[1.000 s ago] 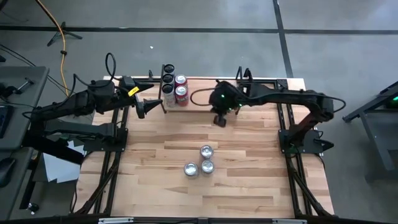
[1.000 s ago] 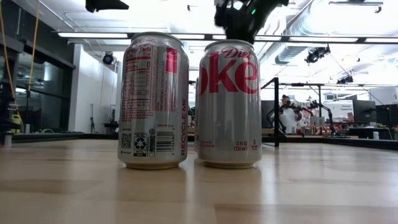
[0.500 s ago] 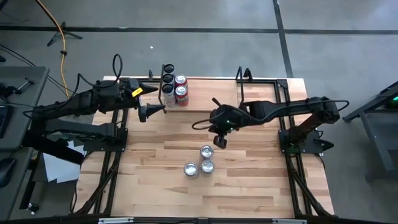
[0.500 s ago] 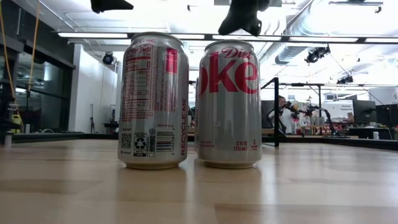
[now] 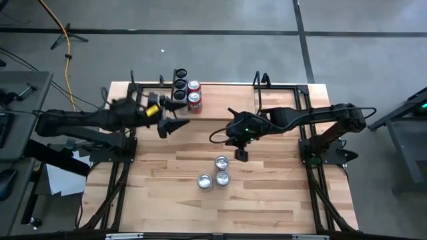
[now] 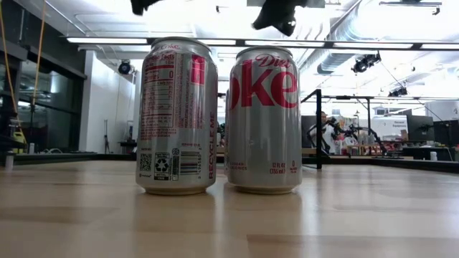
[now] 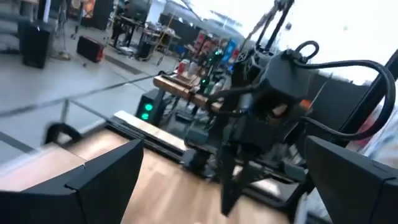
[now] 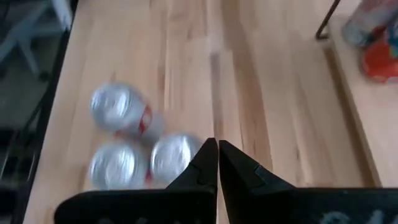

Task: Place canned beverage on shelf
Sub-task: Put the top right silver soda can on the shelf

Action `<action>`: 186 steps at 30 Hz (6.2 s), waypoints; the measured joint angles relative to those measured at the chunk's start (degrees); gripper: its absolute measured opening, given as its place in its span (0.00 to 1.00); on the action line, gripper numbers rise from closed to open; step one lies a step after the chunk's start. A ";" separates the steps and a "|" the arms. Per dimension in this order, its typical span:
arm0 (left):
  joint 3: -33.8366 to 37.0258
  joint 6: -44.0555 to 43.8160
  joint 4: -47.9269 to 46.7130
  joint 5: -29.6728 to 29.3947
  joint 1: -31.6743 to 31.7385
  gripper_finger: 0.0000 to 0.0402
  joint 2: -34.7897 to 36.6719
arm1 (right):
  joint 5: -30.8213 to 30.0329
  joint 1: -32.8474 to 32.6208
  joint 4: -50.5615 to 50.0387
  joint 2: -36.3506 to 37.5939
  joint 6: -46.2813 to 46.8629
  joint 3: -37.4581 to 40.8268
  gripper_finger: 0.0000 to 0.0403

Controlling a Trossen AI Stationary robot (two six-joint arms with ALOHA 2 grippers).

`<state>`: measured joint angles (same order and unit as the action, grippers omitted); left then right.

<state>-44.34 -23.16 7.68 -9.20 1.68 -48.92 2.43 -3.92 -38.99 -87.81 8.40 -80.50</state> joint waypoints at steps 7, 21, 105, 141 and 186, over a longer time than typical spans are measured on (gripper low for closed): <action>7.76 -8.63 7.66 -10.67 -10.40 0.96 -2.11 | 1.01 0.00 -8.27 4.19 -5.36 0.01 0.00; 7.61 7.78 1.81 -13.58 -14.13 0.29 1.26 | -8.05 -5.04 -2.03 8.48 4.00 0.11 0.00; 7.61 15.39 -6.60 -3.36 -8.44 0.01 9.94 | -3.87 -6.73 -32.14 -33.07 43.83 -29.30 0.71; 7.61 9.79 -6.54 -6.46 -8.45 0.01 9.94 | -4.93 5.18 -35.36 -14.14 17.21 -29.36 0.71; 7.63 6.78 -6.14 -6.57 -8.47 0.01 5.28 | -7.92 26.46 -37.01 -34.65 9.77 -40.60 0.71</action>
<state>-36.71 -16.38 1.54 -15.77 -6.79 -43.64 -5.49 22.54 -76.00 -122.47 18.17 -121.10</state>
